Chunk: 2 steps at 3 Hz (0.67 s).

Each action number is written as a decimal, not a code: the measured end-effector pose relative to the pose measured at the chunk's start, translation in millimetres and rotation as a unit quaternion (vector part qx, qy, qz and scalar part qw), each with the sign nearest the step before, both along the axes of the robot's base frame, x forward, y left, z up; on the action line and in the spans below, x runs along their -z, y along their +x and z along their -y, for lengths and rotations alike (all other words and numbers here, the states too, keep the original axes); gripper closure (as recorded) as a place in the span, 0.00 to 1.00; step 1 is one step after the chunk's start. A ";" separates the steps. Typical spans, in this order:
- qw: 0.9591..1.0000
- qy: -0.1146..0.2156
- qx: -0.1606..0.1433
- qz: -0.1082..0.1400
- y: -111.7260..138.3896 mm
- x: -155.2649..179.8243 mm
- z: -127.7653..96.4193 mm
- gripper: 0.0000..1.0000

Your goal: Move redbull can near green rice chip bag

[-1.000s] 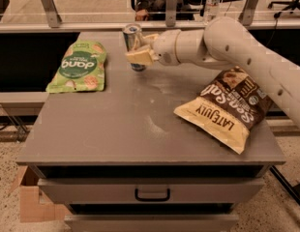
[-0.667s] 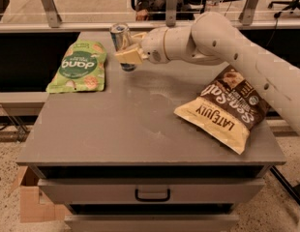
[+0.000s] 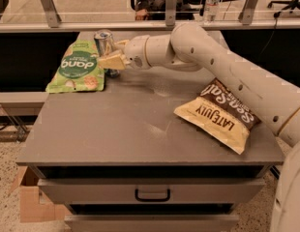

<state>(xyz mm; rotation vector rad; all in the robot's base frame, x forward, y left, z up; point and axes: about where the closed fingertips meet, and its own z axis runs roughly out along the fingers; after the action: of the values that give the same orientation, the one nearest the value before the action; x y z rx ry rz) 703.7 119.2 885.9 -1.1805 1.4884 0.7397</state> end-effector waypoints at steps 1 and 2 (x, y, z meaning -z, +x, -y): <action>1.000 0.011 0.006 -0.007 4.3 5.2 -9.8 0.55; 1.000 0.019 0.010 -0.002 6.9 6.0 -7.6 0.33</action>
Offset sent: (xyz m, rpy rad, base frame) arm 0.0124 -0.0028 -0.0059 0.0602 -0.0151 -0.0417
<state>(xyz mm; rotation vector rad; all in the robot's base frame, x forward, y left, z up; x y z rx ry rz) 710.6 126.7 879.9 -1.1338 1.4813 0.7542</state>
